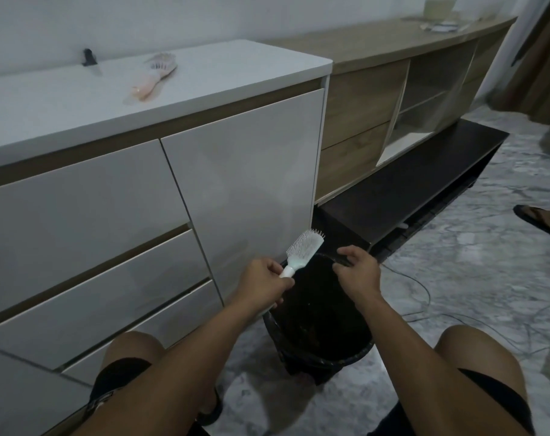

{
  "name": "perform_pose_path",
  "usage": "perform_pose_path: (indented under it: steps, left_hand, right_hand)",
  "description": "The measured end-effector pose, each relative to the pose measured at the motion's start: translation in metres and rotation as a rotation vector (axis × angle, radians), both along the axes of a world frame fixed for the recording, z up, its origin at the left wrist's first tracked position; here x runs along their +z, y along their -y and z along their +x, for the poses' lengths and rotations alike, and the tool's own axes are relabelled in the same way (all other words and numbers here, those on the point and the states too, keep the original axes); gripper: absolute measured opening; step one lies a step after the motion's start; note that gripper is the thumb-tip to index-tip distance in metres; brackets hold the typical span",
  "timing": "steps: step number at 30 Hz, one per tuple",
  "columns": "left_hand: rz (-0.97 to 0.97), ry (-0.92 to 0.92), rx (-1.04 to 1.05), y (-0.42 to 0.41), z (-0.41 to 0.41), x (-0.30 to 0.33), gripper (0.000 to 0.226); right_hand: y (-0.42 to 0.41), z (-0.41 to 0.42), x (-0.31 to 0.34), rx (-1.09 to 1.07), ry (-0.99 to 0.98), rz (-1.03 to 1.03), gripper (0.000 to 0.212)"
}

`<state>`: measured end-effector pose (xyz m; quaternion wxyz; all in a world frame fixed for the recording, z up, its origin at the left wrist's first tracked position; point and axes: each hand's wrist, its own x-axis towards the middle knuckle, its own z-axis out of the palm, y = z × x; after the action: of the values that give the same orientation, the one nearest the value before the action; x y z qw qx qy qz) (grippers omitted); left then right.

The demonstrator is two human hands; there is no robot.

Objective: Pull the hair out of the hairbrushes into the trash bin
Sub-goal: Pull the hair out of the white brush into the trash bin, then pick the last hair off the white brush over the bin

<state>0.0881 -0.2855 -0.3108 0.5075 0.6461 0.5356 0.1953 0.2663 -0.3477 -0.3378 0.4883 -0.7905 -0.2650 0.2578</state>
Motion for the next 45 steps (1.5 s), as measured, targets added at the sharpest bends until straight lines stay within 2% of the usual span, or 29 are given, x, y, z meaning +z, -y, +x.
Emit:
perform_pose_path:
  steps: [3,8,12,15,18,23,27,37,41,45]
  left_hand:
    - [0.069,-0.029,-0.009,0.002,0.002,0.002,0.017]
    - [0.23,-0.11,-0.033,0.002,0.0,0.016,0.017]
    - [0.367,-0.109,-0.019,-0.005,-0.009,0.037,0.016]
    - [0.446,-0.099,-0.023,-0.012,-0.016,0.062,0.016]
    - [0.52,-0.067,-0.024,-0.018,-0.022,0.082,0.019]
    - [0.641,-0.002,0.017,-0.028,-0.036,0.114,0.026]
    - [0.765,0.027,0.117,-0.048,-0.055,0.145,0.032]
    - [0.954,-0.034,0.363,-0.106,-0.116,0.224,0.033]
    - [0.941,-0.115,0.449,-0.128,-0.14,0.244,0.026]
    - [0.908,-0.214,0.487,-0.153,-0.157,0.255,0.014]
  right_hand:
    - [-0.004,-0.006,0.006,0.012,-0.042,0.031,0.045]
    - [-0.02,-0.018,0.035,0.057,-0.379,0.172,0.049]
    - [-0.039,-0.028,0.061,0.115,-0.429,0.28,0.058]
    - [-0.055,-0.037,0.084,0.137,-0.432,0.314,0.073]
    - [-0.067,-0.05,0.116,0.149,-0.359,0.329,0.084]
    - [-0.085,-0.072,0.168,0.23,-0.265,0.386,0.087]
    - [-0.106,-0.095,0.209,0.304,-0.065,0.417,0.089]
    - [-0.184,-0.164,0.3,0.439,0.396,0.514,0.052]
    - [-0.217,-0.187,0.315,0.499,0.522,0.501,0.041]
    - [-0.253,-0.206,0.319,0.59,0.601,0.45,0.039]
